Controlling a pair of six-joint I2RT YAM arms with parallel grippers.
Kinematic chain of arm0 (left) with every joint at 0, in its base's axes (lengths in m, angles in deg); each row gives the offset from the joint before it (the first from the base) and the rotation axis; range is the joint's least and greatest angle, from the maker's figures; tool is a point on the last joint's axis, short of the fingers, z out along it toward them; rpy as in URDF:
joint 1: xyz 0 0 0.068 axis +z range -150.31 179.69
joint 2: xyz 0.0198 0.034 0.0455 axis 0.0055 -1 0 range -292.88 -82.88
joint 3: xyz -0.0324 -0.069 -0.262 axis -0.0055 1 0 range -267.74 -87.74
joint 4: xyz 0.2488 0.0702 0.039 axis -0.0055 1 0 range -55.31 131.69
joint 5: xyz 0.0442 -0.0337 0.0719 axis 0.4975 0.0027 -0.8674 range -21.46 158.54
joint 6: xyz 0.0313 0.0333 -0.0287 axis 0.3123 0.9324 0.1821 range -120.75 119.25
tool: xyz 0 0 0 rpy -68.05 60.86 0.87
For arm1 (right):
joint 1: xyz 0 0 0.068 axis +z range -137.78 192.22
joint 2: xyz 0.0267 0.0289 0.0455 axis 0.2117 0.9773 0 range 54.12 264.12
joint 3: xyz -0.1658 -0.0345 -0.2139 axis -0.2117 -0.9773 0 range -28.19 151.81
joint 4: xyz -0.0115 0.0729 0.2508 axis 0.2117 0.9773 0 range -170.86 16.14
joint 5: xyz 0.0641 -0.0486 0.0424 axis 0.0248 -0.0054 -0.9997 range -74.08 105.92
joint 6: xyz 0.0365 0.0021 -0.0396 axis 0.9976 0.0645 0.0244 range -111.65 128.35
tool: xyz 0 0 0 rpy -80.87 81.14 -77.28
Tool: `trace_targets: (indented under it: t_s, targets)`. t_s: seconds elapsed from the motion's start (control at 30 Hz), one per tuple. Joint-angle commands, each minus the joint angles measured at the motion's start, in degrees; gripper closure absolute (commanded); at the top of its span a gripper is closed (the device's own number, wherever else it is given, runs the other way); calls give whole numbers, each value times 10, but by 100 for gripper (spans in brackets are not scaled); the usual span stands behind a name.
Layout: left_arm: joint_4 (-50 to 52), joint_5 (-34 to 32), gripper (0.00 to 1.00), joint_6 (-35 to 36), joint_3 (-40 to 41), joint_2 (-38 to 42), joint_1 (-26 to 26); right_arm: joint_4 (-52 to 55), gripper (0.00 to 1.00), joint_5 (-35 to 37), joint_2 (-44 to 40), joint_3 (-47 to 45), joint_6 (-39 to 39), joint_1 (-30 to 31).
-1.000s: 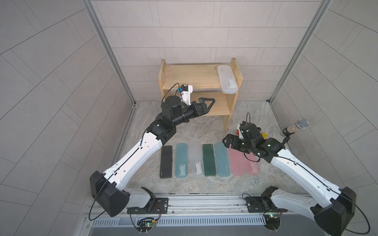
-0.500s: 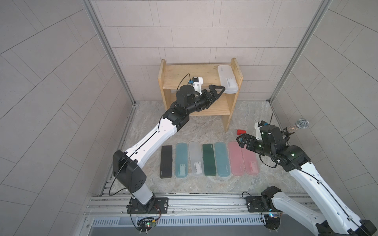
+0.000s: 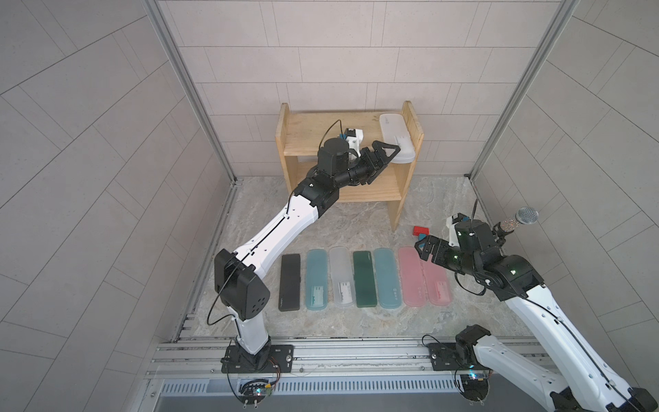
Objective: Remove the pencil cases from the shelf
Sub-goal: Pick up the pencil case from the shelf.
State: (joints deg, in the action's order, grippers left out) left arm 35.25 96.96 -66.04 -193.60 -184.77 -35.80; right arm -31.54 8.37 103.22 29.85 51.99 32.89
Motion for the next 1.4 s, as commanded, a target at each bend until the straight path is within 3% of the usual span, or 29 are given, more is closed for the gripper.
trace_targets:
  t_s: [0.0,0.1,0.5,0.87,1.2,1.37]
  targets:
    - [26,-1,11,18,-23,1,5,10,0,0,-1,3,-6,-2]
    - [27,15,17,7,-33,-12,7,9,0,-1,2,12,-1,-1]
    - [6,3,29,11,-17,2,11,6,0,-7,-10,14,20,-2]
    - [-66,28,44,-48,-18,-15,13,31,0,-7,-14,39,19,-1]
    - [-58,38,94,-17,-14,-6,17,47,0,7,-30,35,17,-1]
    - [-68,57,100,29,-2,13,26,53,0,11,-24,62,3,-2]
